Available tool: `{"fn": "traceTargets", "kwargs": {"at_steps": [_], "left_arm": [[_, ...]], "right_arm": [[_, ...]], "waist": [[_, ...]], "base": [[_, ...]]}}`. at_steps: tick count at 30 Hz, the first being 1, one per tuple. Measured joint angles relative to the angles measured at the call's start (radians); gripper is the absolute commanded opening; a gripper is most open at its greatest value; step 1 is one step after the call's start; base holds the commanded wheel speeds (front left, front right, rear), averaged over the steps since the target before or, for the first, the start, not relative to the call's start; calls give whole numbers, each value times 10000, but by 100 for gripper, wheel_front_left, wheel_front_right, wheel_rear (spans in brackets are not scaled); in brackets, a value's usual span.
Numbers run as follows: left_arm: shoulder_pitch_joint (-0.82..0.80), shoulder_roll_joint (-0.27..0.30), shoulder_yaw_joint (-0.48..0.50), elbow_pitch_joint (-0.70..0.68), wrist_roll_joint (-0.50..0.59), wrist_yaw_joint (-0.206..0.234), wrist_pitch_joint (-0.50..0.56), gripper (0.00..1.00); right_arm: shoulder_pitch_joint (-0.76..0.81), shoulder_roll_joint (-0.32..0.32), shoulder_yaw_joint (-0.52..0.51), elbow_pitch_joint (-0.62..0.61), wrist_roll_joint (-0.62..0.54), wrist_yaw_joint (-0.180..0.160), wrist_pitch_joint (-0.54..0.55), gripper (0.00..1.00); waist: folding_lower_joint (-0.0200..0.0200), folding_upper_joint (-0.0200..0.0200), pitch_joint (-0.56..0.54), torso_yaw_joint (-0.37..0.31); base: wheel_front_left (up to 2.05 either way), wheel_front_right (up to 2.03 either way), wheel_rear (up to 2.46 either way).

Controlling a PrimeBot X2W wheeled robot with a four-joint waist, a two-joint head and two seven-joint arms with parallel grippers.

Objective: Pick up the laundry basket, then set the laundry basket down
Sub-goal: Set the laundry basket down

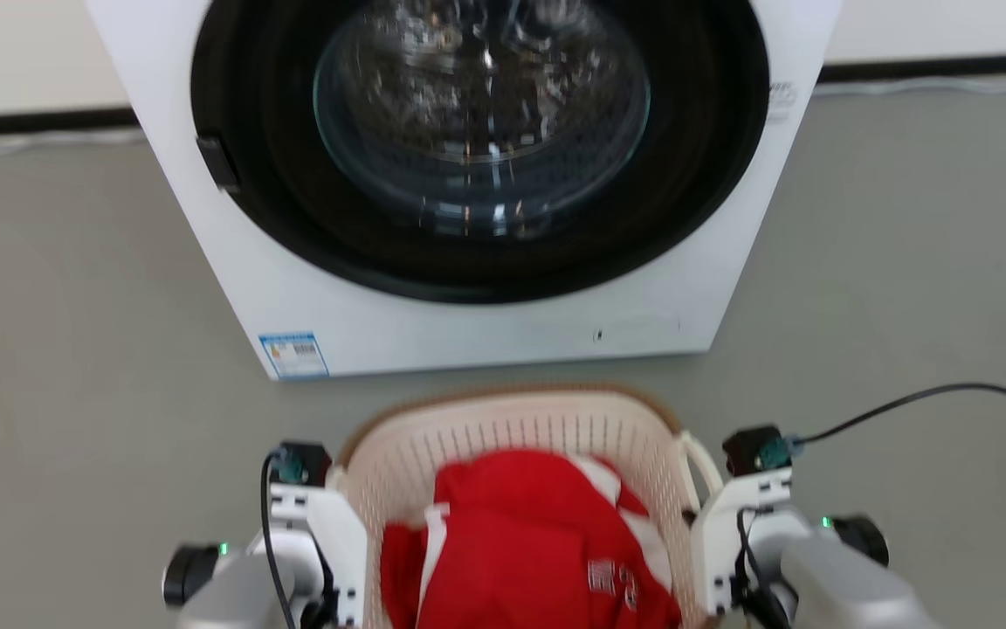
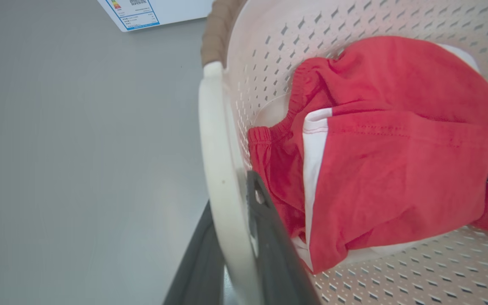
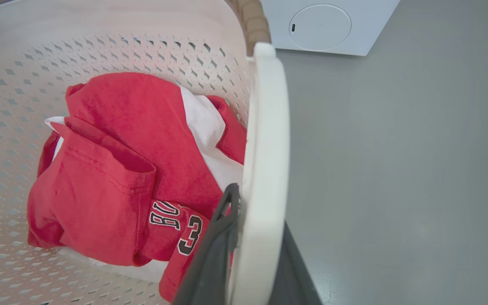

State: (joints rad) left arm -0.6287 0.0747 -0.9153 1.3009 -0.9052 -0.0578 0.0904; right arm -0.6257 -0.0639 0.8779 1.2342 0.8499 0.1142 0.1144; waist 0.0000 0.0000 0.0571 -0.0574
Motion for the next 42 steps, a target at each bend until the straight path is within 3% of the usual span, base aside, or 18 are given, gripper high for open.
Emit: {"fn": "traceTargets", "kwargs": {"at_steps": [13, 20, 28, 34, 42], "left_arm": [[-1974, 33, -224, -94, 621, 752, -2220, 0], [-3093, 104, -234, -163, 882, 1037, -3014, 0], [-4446, 265, 21, -619, 1087, 1467, -3388, 0], [-4692, 556, 362, -1308, 1453, 1858, -3457, 0], [-4696, 675, 752, -1720, 1870, 2077, -3461, 0]], "right_arm": [[-1622, -462, 288, -232, -130, 0, -2865, 0], [-2801, -619, 123, -244, -516, 0, -3542, 0], [-3513, -1158, -1678, -1551, -1766, -2, -3603, 0], [-3531, -1135, -3135, -2228, -3208, -4, -3613, 0], [-3312, -909, -4305, -2497, -4100, -4, -3615, 0]], "waist": [[0, 0, 2695, 145], [0, 0, 4624, 206], [0, 0, 6732, 217], [0, 0, 8063, 228], [0, 0, 8596, 272]], "base": [[0, 0, 0], [0, 0, 0], [0, 0, 0], [0, 0, 0], [0, 0, 0]]}}
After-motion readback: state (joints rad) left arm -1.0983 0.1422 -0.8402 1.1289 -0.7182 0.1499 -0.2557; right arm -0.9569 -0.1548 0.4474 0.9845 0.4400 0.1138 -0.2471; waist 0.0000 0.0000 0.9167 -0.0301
